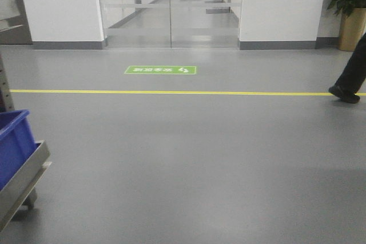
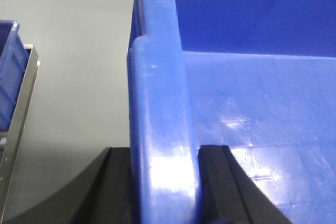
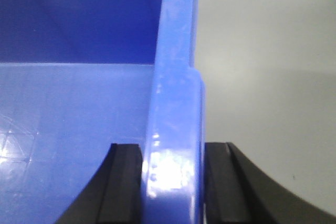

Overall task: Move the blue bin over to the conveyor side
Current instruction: 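Hold the bin with both grippers while driving away from the shelf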

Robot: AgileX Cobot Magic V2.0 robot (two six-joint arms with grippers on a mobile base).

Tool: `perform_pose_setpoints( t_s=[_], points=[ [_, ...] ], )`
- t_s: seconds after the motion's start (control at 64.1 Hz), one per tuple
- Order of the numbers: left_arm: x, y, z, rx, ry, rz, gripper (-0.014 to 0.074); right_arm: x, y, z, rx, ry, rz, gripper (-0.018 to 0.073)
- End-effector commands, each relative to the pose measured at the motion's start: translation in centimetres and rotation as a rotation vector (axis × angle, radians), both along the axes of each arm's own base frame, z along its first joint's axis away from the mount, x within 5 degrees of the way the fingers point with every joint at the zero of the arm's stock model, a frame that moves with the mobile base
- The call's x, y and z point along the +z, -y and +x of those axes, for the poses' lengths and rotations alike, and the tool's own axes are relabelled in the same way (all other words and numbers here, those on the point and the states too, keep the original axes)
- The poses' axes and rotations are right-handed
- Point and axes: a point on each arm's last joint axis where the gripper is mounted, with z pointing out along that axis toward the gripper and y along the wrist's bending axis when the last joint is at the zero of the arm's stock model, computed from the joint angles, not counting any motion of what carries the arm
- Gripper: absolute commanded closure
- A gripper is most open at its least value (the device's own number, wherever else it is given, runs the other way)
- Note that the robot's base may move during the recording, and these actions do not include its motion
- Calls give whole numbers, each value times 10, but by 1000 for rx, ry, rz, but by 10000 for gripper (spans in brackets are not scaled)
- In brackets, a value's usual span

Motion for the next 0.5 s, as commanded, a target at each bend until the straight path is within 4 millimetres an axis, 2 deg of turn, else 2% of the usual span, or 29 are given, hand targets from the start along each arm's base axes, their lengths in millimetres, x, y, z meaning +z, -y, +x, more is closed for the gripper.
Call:
perform_pose_setpoints(
  t_s=[0.0,0.484],
  points=[
    [13,-5,-5,34,122,50,616,16,9,-3,-47,156,-42,648],
    [13,-5,-5,34,122,50,616,16,9,-3,-46,161,-40,648]
  ],
)
